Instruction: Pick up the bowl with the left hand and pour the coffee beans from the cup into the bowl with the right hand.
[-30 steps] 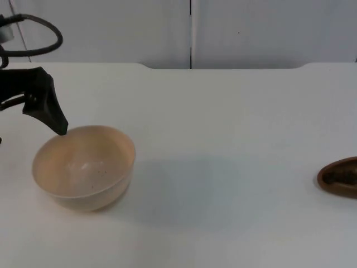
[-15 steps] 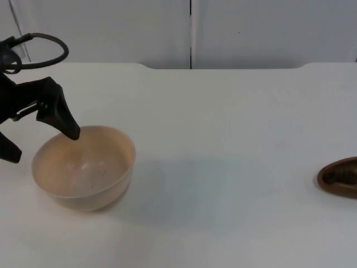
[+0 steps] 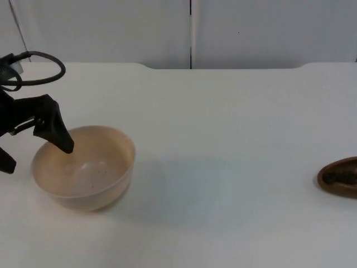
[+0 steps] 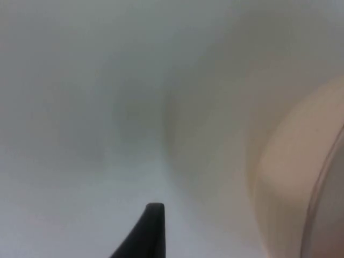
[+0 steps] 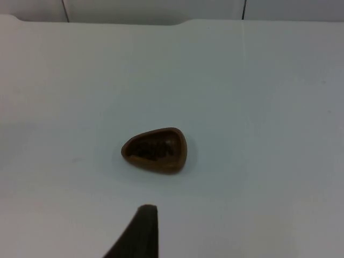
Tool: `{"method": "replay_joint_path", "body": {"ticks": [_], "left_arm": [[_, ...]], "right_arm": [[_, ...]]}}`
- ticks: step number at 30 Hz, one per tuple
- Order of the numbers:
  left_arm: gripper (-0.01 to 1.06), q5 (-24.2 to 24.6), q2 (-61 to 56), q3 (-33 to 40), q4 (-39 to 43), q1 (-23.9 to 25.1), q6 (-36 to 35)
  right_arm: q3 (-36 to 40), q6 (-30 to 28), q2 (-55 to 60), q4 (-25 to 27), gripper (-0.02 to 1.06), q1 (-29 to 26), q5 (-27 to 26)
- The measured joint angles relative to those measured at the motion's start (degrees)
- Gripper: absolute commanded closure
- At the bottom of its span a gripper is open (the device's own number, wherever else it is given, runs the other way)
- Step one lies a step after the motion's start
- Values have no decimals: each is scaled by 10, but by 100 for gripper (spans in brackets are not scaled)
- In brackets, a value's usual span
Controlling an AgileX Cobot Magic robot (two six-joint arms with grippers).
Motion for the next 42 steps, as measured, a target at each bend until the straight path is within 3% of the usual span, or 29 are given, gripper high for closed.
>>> {"method": "replay_joint_path", "body": {"ticks": [29,39,42], "left_arm": [[16,-60,23,0,22,-23,0],[31,-62,23,0,30,-23,0],[49,-64,23,0,30,-23,0]], "right_arm": [[0,0,0,0,-1,0,1],[0,0,0,0,-1,0,1],[0,0,0,0,-1,0,1]]}}
